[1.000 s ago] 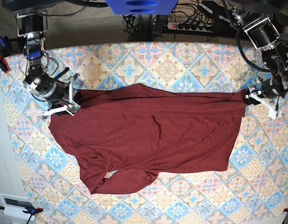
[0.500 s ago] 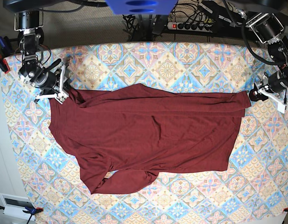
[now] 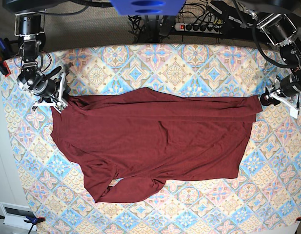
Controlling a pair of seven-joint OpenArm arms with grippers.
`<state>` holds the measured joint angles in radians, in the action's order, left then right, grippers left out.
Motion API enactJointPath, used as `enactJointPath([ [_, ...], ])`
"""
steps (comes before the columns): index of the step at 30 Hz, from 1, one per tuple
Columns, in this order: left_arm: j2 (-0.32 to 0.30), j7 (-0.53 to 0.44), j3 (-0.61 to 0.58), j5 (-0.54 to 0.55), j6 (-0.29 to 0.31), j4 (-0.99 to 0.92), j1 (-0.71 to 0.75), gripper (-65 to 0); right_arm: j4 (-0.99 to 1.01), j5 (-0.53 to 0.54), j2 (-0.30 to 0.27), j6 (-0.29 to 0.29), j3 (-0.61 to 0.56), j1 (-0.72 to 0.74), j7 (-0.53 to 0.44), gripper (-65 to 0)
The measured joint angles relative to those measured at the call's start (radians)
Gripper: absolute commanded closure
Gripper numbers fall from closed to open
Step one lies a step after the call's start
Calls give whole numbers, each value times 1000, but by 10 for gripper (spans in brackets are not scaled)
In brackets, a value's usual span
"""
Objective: Layout the t-shirt on the table in an organized manner, then fold the t-shirt properly
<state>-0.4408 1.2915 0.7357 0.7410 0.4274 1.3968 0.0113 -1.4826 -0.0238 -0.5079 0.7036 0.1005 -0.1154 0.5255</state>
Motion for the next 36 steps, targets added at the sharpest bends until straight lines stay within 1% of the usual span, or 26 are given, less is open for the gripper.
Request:
enactJointPath([
  [4, 1, 0, -2, 0, 0, 0, 0, -305, -2, 0, 0, 0, 1, 5, 2, -5],
  [8, 1, 0, -2, 0, 0, 0, 0, -305, -48, -2, -35, 0, 1, -3, 11, -5],
  [11, 2, 0, -2, -1, 0, 0, 0, -305, -74, -3, -35, 0, 3, 0, 10, -5],
  [24, 3, -1, -2, 3, 0, 0, 21, -305, -66, -3, -34, 0, 3, 5, 14, -7],
  [26, 3, 0, -2, 2, 0, 0, 28, -305, -72, -3, -36, 0, 1, -2, 15, -17],
  [30, 3, 0, -2, 0, 0, 0, 30, -305, -74, -1, -66, 0, -14, -3, 15, -76],
  [32, 3, -1, -2, 1, 0, 0, 28, -305, -74, -4, -77, -1, -36, -2, 18, -94],
  [34, 3, -1, -2, 1, 0, 0, 28, -305, -74, -3, -72, 0, -47, -4, 17, -88],
  [36, 3, 0, -2, 0, 0, 0, 27, -305, -74, -3, -65, 0, -54, -5, 16, -68],
])
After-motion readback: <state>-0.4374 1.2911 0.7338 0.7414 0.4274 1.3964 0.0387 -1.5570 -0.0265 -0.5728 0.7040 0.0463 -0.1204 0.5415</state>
